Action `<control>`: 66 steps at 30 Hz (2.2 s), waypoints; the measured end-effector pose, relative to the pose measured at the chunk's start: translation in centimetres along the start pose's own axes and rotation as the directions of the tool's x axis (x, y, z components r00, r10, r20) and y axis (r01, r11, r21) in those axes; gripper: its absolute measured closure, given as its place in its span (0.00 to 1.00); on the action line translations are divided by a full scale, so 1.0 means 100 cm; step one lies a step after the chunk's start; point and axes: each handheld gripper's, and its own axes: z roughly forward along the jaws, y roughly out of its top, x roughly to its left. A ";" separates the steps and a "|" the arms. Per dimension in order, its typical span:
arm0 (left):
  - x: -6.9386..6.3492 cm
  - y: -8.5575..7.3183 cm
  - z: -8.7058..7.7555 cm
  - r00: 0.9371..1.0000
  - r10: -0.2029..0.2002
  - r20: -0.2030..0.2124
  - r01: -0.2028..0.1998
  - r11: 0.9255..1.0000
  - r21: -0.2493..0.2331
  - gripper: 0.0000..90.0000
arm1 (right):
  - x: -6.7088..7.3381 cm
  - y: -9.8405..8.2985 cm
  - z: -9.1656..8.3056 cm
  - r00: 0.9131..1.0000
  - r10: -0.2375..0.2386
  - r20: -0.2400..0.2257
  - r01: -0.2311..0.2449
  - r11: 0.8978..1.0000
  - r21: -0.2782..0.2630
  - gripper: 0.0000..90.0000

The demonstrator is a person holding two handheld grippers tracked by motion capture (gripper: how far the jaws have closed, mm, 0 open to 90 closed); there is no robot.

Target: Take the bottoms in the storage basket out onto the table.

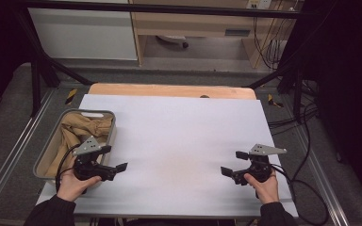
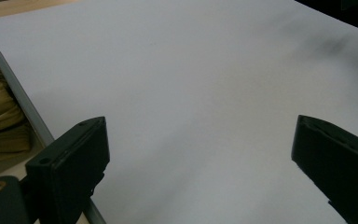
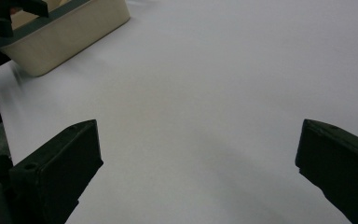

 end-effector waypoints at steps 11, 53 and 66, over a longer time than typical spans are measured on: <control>0.000 0.001 0.000 1.000 0.002 -0.010 -0.002 1.000 0.013 0.04 | -0.001 0.000 0.001 1.000 0.003 0.001 -0.003 1.000 0.010 0.01; 0.012 0.006 -0.019 0.998 -0.009 -0.057 0.011 0.999 0.033 0.04 | -0.002 -0.001 0.001 1.000 0.006 0.004 -0.006 1.000 0.019 0.01; 0.018 0.006 -0.024 0.997 -0.014 -0.074 0.016 0.999 0.036 0.04 | -0.001 -0.002 0.002 1.000 0.005 0.005 -0.006 1.000 0.027 0.01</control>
